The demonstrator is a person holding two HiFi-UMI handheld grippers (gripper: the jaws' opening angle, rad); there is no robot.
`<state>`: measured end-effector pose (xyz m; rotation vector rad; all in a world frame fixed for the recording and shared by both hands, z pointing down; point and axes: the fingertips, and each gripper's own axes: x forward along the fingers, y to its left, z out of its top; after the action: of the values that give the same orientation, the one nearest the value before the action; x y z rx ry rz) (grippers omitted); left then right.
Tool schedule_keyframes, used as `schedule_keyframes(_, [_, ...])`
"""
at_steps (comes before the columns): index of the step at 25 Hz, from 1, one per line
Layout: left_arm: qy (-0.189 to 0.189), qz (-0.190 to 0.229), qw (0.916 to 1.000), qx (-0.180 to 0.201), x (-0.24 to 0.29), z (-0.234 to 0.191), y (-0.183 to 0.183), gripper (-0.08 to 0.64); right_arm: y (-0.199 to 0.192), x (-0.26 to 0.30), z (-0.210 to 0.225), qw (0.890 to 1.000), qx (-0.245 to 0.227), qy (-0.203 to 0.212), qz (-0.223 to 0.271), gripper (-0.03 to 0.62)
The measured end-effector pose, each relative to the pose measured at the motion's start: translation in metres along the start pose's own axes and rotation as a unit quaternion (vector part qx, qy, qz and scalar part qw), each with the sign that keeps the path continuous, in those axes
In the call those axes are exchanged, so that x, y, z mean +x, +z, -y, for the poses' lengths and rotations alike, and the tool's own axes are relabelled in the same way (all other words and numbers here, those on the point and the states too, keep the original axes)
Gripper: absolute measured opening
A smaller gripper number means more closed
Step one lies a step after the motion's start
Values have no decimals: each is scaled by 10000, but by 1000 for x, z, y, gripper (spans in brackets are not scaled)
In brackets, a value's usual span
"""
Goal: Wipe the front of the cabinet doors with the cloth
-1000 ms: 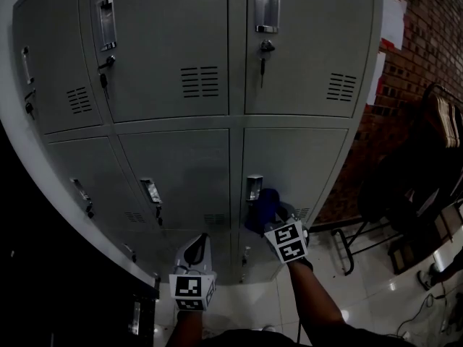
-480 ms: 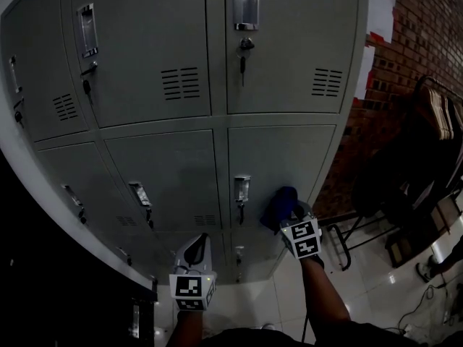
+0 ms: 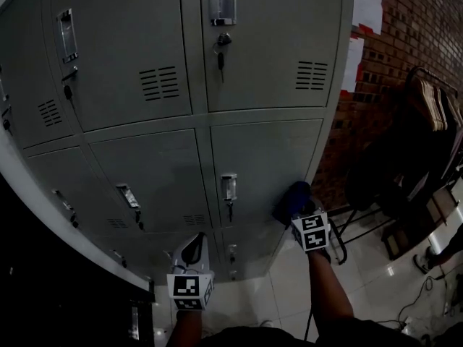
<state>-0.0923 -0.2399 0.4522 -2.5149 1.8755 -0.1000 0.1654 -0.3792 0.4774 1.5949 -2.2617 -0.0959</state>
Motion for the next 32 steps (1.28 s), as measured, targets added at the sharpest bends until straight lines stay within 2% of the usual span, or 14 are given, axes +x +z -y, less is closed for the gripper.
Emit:
schedule_keyframes(11, [-55,-10,10000,35,3,9,0,17,-21,-14,10,9995,69,-295,-7,69])
schedule_keyframes(20, [39,-39,10000,27,-2,1,-3,17,-65,12,-15,9979,-57,-73,-635,71])
schedule_keyframes(24, [114,-65,9999,49,-7,-6,-4,17,-66,19,-20,9972,35,-208,-717,71])
schedule_keyframes(32, [135,-86,9999,-29,-8,-16,-9,17,-53,25,-58,9976,-6,139,-674,71])
